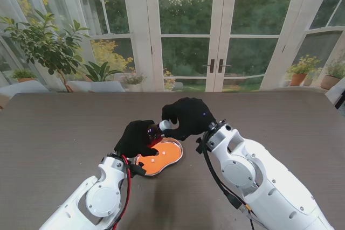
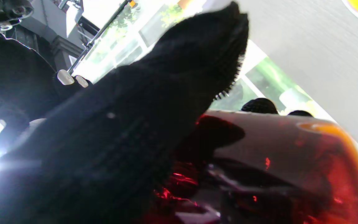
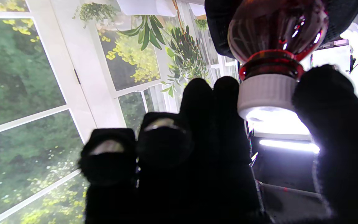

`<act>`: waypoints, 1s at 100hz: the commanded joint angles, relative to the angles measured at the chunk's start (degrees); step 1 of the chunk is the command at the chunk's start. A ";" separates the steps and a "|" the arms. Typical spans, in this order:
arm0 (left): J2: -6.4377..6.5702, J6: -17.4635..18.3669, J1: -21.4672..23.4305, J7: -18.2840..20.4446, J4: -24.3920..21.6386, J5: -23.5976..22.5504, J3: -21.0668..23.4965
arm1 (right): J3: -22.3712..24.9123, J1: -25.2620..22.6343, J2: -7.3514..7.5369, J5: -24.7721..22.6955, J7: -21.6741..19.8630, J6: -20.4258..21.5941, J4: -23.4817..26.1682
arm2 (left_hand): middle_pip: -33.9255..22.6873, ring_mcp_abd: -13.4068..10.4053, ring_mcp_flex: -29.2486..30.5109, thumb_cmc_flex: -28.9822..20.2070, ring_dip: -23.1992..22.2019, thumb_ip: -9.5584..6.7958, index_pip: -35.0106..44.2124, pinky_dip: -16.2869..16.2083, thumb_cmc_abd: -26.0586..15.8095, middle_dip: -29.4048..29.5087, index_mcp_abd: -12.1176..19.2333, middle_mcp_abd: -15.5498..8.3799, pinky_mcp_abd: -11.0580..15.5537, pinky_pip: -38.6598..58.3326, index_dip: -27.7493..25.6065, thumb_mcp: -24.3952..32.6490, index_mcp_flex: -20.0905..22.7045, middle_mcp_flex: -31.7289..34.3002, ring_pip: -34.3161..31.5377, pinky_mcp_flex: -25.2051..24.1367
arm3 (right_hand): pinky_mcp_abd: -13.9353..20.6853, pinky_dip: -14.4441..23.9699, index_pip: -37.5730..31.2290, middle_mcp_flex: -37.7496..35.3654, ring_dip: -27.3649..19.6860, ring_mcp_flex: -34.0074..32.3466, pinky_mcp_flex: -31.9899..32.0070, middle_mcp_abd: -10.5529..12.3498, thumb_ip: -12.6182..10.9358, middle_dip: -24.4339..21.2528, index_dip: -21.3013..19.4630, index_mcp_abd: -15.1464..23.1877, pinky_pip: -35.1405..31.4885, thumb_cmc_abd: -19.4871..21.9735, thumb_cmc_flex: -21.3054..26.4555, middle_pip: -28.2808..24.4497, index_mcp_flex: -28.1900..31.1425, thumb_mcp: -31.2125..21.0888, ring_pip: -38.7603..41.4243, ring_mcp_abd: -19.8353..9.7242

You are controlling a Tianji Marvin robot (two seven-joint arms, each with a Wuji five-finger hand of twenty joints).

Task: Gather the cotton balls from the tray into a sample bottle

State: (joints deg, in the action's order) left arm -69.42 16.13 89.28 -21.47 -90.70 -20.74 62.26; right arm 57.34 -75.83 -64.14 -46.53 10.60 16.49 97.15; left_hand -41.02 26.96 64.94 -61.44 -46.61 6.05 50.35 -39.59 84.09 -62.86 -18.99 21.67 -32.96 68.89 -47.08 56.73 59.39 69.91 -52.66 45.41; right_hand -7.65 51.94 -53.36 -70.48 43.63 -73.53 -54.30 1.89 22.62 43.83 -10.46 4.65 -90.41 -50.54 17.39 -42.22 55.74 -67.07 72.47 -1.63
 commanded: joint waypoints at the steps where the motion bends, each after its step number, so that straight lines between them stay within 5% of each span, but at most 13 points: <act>1: -0.06 -0.22 0.36 1.21 -0.07 0.18 0.07 | 0.62 -0.14 -0.12 0.01 -0.38 0.06 0.30 | -6.65 2.02 6.74 -5.18 -4.76 -1.52 18.67 -2.56 -61.39 -3.19 3.26 2.49 -0.42 33.90 -4.14 3.90 5.43 3.76 -26.16 5.87 | 0.43 -0.61 -9.42 -2.60 1.05 -2.18 -1.41 2.06 -1.33 1.04 -2.22 8.23 -3.73 1.63 7.33 -1.16 1.85 -7.69 1.83 -2.79; 32: -0.11 -0.41 0.33 1.16 -0.09 0.39 -0.02 | 0.58 -0.28 -0.34 1.20 0.19 1.37 -0.54 | -6.62 2.11 6.67 -5.16 -4.78 -1.52 18.63 -2.55 -61.38 -3.17 3.20 2.51 -0.42 33.91 -4.13 3.91 5.40 3.75 -26.12 5.87 | 0.53 -0.78 -9.39 -2.38 0.97 -2.14 -1.50 1.84 -1.14 0.63 -2.02 8.23 -3.81 0.35 7.74 -0.65 1.56 -7.84 1.86 -2.59; 64: -0.16 -0.26 0.26 1.02 0.03 0.45 0.01 | -1.90 0.93 -0.86 -0.94 4.55 2.22 -2.53 | -6.59 2.11 6.68 -5.14 -4.80 -1.54 18.56 -2.55 -61.33 -3.12 3.14 2.47 -0.42 33.91 -4.09 3.99 5.48 3.82 -26.11 5.87 | 1.00 -1.42 -8.35 -1.55 0.76 -2.23 -1.98 2.26 1.67 0.32 -0.95 8.44 -3.33 -17.16 13.32 1.27 -0.97 -11.71 1.27 -4.51; 77: -0.18 -0.28 0.26 0.95 0.00 0.49 0.02 | -2.38 1.18 -1.05 -1.88 6.39 2.19 -3.08 | -6.57 2.18 6.69 -5.14 -4.77 -1.55 18.55 -2.54 -61.30 -3.10 3.21 2.57 -0.42 33.91 -4.08 4.04 5.47 3.80 -26.03 5.87 | 1.55 -1.68 -6.50 -0.71 0.87 -2.25 -2.32 2.41 2.77 0.61 -1.47 7.53 -3.23 -21.30 13.12 1.62 -1.26 -12.69 1.34 -4.76; 100: -0.19 -0.24 0.25 0.95 0.02 0.56 0.06 | -2.51 1.14 -0.90 -3.27 7.02 1.92 -3.00 | -6.59 2.26 6.69 -5.10 -4.78 -1.54 18.52 -2.56 -61.32 -3.07 3.18 2.53 -0.68 33.77 -4.07 4.04 5.48 3.86 -26.00 5.77 | 2.63 -1.59 2.53 3.58 0.02 -2.32 -1.37 1.99 0.23 -0.41 -13.01 2.10 -2.40 -21.76 7.09 0.71 -3.03 -14.58 -1.15 -5.30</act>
State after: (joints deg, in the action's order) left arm -69.40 15.93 89.38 -21.56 -90.44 -20.39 62.30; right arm 55.05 -74.52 -64.86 -49.62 18.28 18.40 93.91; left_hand -41.06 26.95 64.96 -61.42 -46.61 6.05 50.35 -39.50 84.06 -62.87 -18.99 21.67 -32.96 68.89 -47.08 56.82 59.39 69.92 -52.66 45.53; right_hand -7.58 51.08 -51.06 -67.69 43.65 -73.53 -55.54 2.99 24.52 43.87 -19.65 7.29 -90.41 -71.58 25.68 -40.71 53.88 -77.43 71.86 -4.24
